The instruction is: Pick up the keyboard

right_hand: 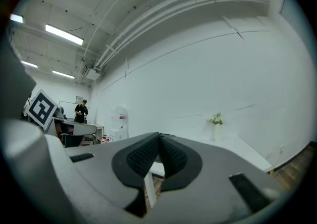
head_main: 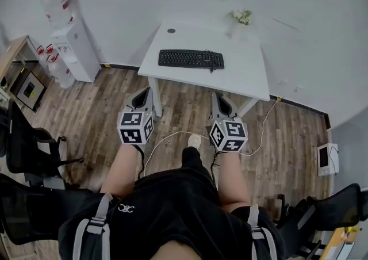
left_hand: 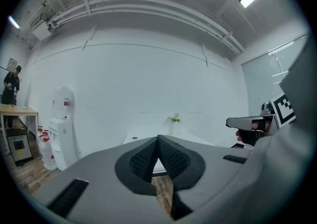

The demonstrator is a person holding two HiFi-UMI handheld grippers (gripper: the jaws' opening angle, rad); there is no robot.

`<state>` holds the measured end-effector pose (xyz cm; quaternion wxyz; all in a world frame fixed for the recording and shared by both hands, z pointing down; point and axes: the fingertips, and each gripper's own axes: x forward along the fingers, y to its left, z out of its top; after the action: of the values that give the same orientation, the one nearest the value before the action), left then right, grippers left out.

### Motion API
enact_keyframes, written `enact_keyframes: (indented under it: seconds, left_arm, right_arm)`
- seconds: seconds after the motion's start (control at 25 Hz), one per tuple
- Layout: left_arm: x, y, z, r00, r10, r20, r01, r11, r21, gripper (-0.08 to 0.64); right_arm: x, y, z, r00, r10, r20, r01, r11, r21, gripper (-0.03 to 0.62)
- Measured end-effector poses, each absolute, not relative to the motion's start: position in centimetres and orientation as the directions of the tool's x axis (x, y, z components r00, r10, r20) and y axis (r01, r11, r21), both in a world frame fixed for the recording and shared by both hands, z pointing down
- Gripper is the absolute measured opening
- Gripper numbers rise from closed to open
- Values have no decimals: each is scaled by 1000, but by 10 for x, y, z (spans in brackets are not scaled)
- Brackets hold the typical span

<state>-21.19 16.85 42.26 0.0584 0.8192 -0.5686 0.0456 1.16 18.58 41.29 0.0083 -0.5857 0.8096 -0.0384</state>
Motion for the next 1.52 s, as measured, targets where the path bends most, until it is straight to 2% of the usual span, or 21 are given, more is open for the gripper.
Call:
enact_keyframes:
  seconds: [0.36,0.52,1.0,1.28,1.52]
  left_arm:
    - [-197,41,429,323,-937,132,-946,-321,32,7]
    - [-179,-31,436,322,-936,141,-947,-320,39,8]
    - [-122,-253,445,261,-947,189,-965,-254,62,8]
    - [-98,-347,442,215,-957,195,-977,-208,56,8]
    - [-100,-388,463,218,-944,249,-976,-203,83,8]
  right_arm:
    - [30,55,428,-333,-942,43,-942,330,-60,5]
    - [54,-15,419,-274,-962,3,-962,274,10,6]
    - [138,-252,429,-247,-969,28,-968,246,-44,5]
    - [160,-353,437,-287,-957,54,-957,283,-59,5]
    - [144,-397,457,-378,-918,118,-926,371,-74,5]
